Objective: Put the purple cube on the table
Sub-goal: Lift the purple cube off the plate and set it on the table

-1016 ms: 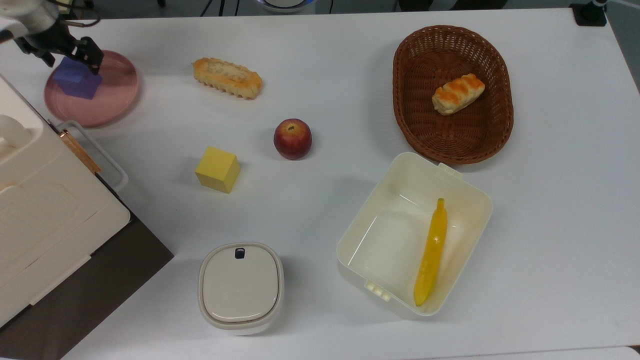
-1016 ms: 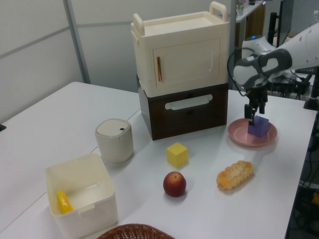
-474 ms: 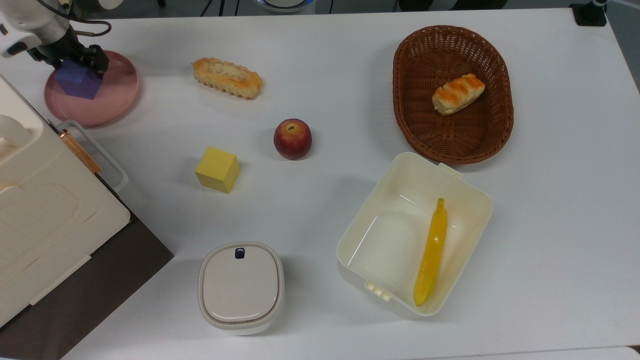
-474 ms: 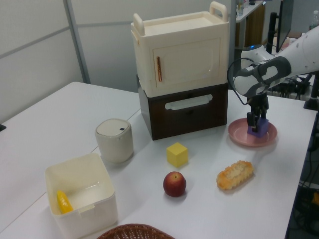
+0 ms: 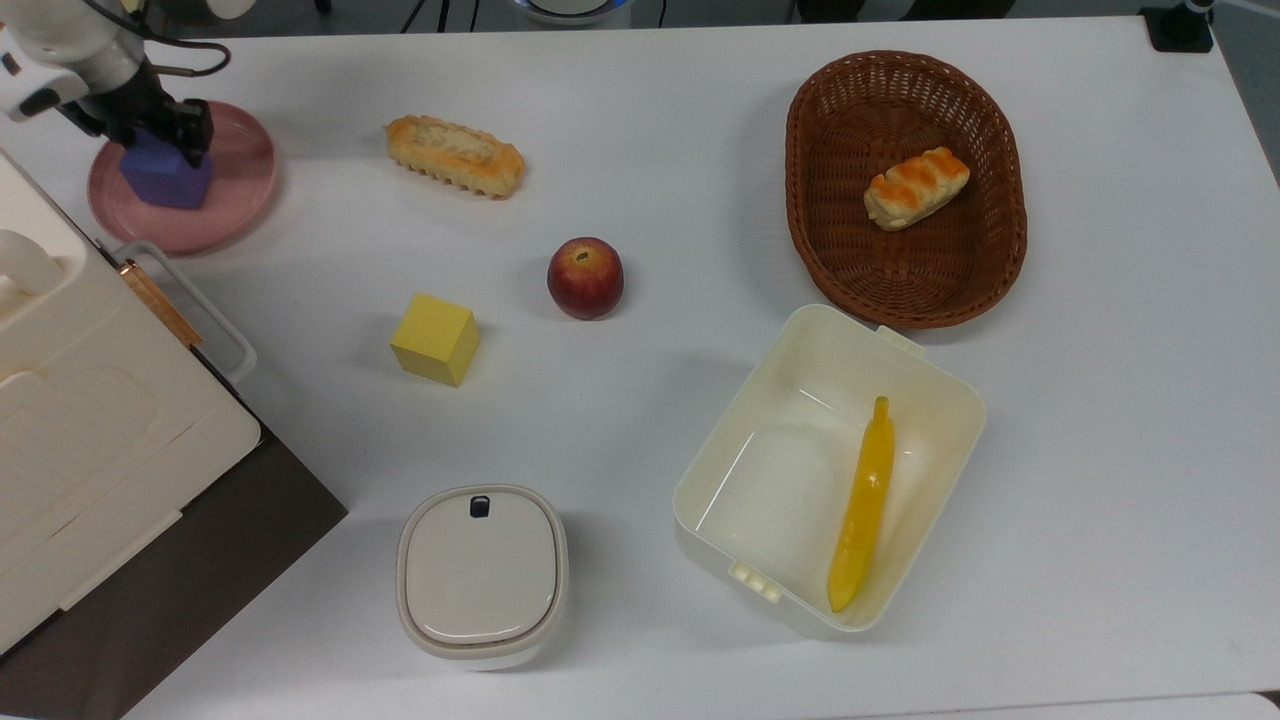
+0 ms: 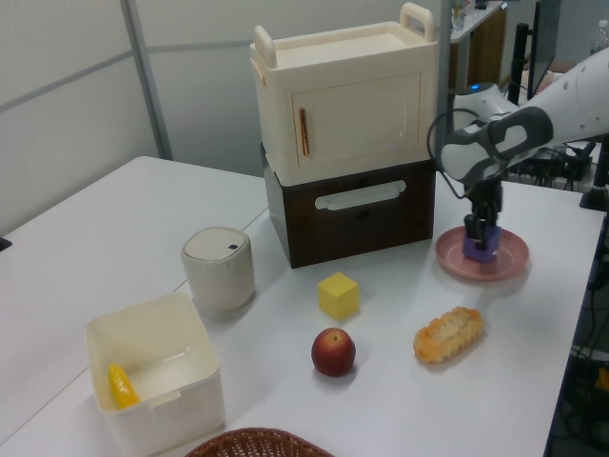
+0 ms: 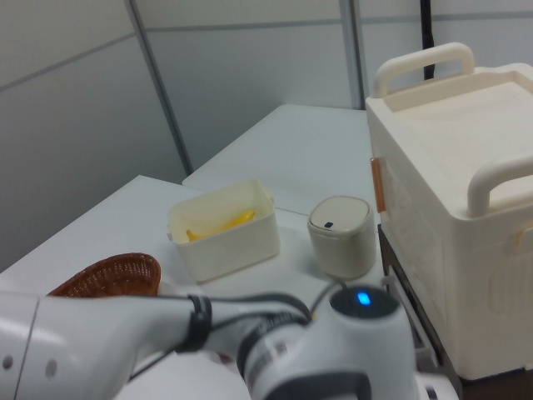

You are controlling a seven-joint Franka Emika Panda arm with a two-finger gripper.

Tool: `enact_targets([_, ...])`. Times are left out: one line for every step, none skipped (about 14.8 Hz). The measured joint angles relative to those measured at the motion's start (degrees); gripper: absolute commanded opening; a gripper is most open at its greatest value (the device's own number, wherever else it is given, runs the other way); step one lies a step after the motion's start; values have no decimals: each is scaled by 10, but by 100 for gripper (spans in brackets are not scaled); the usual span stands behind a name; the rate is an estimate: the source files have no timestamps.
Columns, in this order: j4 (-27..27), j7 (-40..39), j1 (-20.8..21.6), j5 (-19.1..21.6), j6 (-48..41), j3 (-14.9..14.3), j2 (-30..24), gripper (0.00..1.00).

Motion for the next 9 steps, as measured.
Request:
enact_targets([9, 14, 5, 0, -12, 14, -3, 34])
enact_targets([21, 35, 12, 0, -29, 30, -5, 37])
enact_targets([33, 58, 20, 0, -49, 47, -8, 53])
enact_targets([43, 82, 29, 0, -66, 66, -10, 97])
enact_targets([51, 106, 38, 0, -80, 84, -12, 100])
enact_targets([56, 141, 54, 0, -91, 104, -14, 100])
enact_targets([57, 163, 66, 0, -94, 112, -15, 100])
enact_targets([57, 184, 81, 0, -97, 116, -15, 100])
enact_targets([57, 202, 98, 0, -99, 118, -15, 100])
